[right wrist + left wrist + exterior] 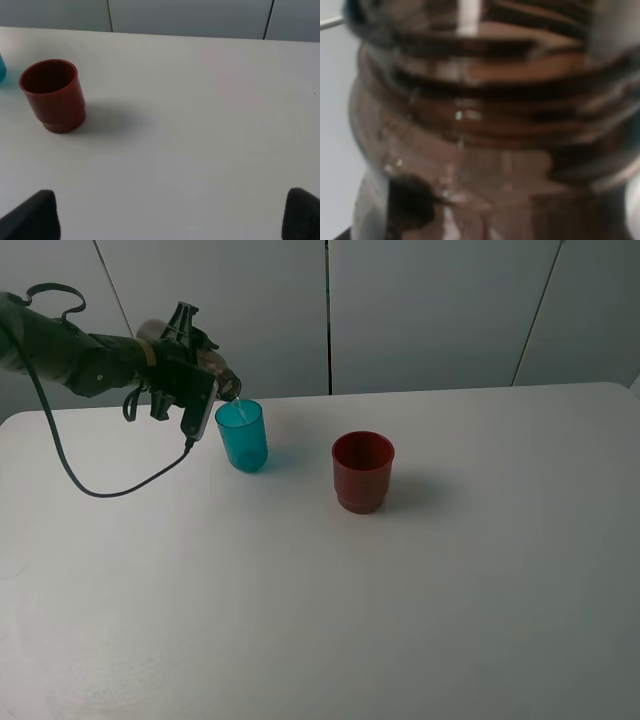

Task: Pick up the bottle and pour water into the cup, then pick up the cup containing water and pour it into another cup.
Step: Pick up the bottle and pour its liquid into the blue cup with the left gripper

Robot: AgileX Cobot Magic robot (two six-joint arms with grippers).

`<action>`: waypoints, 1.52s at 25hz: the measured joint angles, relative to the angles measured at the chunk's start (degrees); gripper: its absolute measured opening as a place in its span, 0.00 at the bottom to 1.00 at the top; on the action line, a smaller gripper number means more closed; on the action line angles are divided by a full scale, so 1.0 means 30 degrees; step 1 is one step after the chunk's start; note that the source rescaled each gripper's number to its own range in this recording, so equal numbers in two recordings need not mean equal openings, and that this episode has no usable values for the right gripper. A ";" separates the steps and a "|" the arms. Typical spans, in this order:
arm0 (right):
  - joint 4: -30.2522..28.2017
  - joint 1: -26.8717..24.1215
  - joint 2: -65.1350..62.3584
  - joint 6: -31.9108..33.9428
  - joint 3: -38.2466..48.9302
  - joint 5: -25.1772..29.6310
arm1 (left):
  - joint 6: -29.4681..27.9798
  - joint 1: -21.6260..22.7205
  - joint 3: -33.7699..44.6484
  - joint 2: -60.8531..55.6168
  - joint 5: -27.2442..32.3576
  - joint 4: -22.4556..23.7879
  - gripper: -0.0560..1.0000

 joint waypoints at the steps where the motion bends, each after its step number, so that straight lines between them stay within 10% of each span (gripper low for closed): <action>1: 0.0000 0.0000 0.0000 0.0000 0.0000 0.0000 | 0.0109 0.0000 0.0000 0.0000 -0.0037 0.0000 0.05; 38: 0.0000 0.0000 0.0000 0.0000 0.0000 0.0000 | 0.3253 -0.0029 0.0000 0.0000 -0.0755 -0.1373 0.05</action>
